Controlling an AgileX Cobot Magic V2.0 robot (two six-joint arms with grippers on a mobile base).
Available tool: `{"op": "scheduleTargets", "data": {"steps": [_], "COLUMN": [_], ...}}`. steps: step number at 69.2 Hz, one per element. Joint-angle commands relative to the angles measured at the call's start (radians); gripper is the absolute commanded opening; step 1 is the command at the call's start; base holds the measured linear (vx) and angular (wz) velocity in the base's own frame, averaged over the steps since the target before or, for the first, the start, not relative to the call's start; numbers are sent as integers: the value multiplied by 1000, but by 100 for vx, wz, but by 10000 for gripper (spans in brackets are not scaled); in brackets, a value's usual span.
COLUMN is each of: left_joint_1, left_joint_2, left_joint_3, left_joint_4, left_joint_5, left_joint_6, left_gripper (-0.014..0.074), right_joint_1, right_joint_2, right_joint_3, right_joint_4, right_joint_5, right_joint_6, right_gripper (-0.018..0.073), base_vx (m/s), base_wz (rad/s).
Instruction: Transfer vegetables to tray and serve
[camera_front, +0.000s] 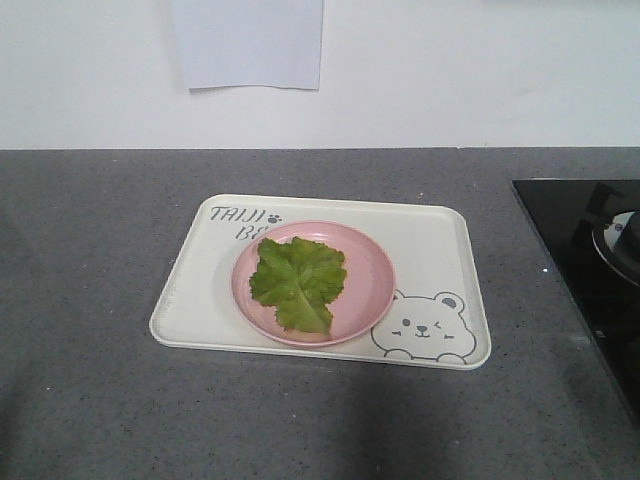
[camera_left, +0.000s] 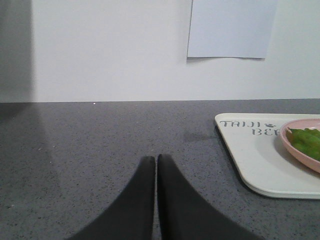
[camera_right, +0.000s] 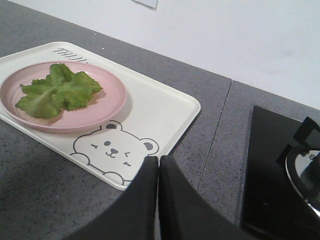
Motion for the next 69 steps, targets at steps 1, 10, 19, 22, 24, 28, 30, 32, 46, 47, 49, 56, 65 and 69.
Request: {"op": "scheduleTargets", "data": {"steps": [1, 10, 19, 22, 24, 28, 30, 32, 46, 47, 49, 56, 65, 69], "left_joint_1": [1, 1, 1, 1, 1, 1, 1, 1, 1, 1, 1, 1, 1, 1], "left_joint_2": [-14, -14, -14, -14, -14, -14, -14, -14, -14, -14, -14, -14, -14, -14], "left_joint_3": [25, 25, 25, 25, 25, 25, 25, 25, 25, 25, 25, 25, 25, 25], "left_joint_4": [-1, -1, -1, -1, -1, -1, -1, -1, -1, -1, -1, -1, -1, -1], "left_joint_5": [-65, -65, -65, -65, -65, -65, -65, -65, -65, -65, -65, -65, -65, -65], "left_joint_6": [-10, -10, -10, -10, -10, -10, -10, -10, -10, -10, -10, -10, -10, -10], "left_gripper": [-6, -6, -6, -6, -6, -6, -6, -6, -6, -6, -6, -6, -6, -6], "right_joint_1": [0, 0, 0, 0, 0, 0, 0, 0, 0, 0, 0, 0, 0, 0], "right_joint_2": [7, 7, 7, 7, 7, 6, 5, 4, -31, -35, -46, -79, -124, -149], "right_joint_3": [-28, -28, -28, -25, -21, -17, -13, -9, -9, -9, -9, -9, 37, 97], "right_joint_4": [14, 14, 14, 14, 14, 11, 11, 11, -51, -66, -115, -284, -465, -486], "right_joint_5": [-58, -58, -58, -59, -62, -69, -80, -89, -109, -112, -117, -112, -146, -196], "right_joint_6": [-9, -9, -9, -9, -9, -11, -13, -18, 30, 47, 91, 341, 574, 617], "right_gripper": [-6, -6, -6, -6, -6, -6, -6, -6, -6, -6, -6, -3, -2, -2], "base_vx": [0, 0, 0, 0, 0, 0, 0, 0, 0, 0, 0, 0, 0, 0], "base_wz": [0, 0, 0, 0, 0, 0, 0, 0, 0, 0, 0, 0, 0, 0]}}
